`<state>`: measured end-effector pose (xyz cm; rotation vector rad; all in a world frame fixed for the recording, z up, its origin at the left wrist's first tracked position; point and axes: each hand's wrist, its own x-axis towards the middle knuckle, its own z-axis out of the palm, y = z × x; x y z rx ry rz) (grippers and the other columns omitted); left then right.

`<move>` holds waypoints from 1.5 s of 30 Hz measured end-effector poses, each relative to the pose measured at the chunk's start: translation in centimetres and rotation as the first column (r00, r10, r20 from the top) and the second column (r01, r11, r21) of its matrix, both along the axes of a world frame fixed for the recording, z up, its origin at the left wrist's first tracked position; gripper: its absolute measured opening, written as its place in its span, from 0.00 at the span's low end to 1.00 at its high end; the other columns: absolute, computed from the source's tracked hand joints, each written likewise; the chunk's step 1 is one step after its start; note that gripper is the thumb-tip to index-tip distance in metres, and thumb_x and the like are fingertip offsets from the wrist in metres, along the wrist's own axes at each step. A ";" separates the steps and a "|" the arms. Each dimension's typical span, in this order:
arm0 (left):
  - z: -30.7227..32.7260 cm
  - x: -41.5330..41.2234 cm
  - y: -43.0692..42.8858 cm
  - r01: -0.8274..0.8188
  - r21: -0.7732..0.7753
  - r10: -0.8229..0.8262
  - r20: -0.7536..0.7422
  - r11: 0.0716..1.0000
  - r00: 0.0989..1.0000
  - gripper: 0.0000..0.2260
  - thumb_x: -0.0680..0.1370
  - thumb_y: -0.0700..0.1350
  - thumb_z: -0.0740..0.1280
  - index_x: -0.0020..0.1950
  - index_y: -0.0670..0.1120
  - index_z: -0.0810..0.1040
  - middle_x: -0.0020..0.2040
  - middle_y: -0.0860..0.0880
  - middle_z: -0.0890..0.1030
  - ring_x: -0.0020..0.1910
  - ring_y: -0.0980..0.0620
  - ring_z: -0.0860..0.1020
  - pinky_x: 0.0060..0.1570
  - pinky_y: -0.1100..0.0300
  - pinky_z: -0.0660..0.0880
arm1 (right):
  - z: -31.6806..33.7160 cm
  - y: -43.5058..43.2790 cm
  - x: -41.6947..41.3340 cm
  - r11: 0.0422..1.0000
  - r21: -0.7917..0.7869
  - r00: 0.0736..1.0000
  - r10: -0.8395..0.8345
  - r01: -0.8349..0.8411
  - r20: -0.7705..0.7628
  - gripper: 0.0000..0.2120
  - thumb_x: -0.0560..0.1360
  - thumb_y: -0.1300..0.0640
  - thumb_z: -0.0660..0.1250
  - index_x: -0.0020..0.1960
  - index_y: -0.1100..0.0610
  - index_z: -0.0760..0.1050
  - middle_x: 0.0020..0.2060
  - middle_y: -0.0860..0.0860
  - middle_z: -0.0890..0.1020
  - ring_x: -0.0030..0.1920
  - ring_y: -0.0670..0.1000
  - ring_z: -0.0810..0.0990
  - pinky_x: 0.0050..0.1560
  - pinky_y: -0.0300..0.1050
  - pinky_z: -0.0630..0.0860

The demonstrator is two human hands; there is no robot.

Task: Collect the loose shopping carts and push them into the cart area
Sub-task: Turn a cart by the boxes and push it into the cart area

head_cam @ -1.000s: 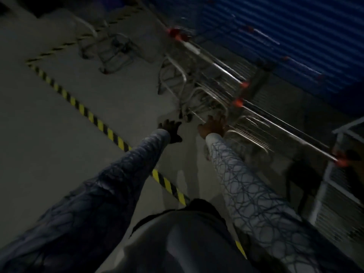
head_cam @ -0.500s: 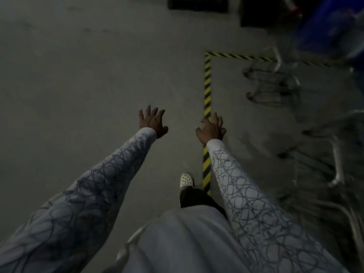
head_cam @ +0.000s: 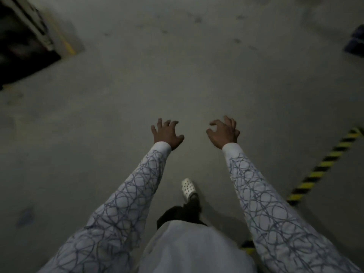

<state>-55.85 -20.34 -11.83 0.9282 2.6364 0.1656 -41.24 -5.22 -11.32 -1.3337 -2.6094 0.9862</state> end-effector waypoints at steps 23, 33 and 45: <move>3.9 -39.1 38.4 -0.236 0.108 0.240 -0.026 0.966 0.970 0.30 0.77 0.60 0.67 0.77 0.58 0.63 0.82 0.48 0.56 0.81 0.41 0.44 0.76 0.37 0.44 | 2.8 41.7 -43.3 0.967 0.030 0.967 0.252 -0.251 -0.034 0.14 0.76 0.45 0.68 0.61 0.43 0.77 0.77 0.51 0.64 0.77 0.52 0.53 0.70 0.58 0.56; 4.0 -54.5 55.1 -0.440 0.196 0.444 0.023 0.877 0.896 0.30 0.77 0.58 0.68 0.77 0.58 0.64 0.81 0.48 0.57 0.81 0.42 0.45 0.76 0.38 0.44 | 2.9 58.9 -63.5 0.881 0.036 0.882 0.471 -0.471 0.020 0.16 0.77 0.45 0.67 0.64 0.44 0.77 0.76 0.52 0.65 0.77 0.53 0.53 0.70 0.60 0.56; -1.2 -77.0 64.9 -0.625 0.277 0.619 0.122 0.730 0.776 0.29 0.76 0.58 0.69 0.76 0.59 0.66 0.80 0.50 0.61 0.80 0.43 0.50 0.76 0.41 0.49 | 0.5 69.5 -88.2 0.805 0.014 0.804 0.593 -0.593 -0.037 0.15 0.77 0.42 0.67 0.63 0.41 0.77 0.74 0.49 0.68 0.77 0.51 0.57 0.69 0.59 0.58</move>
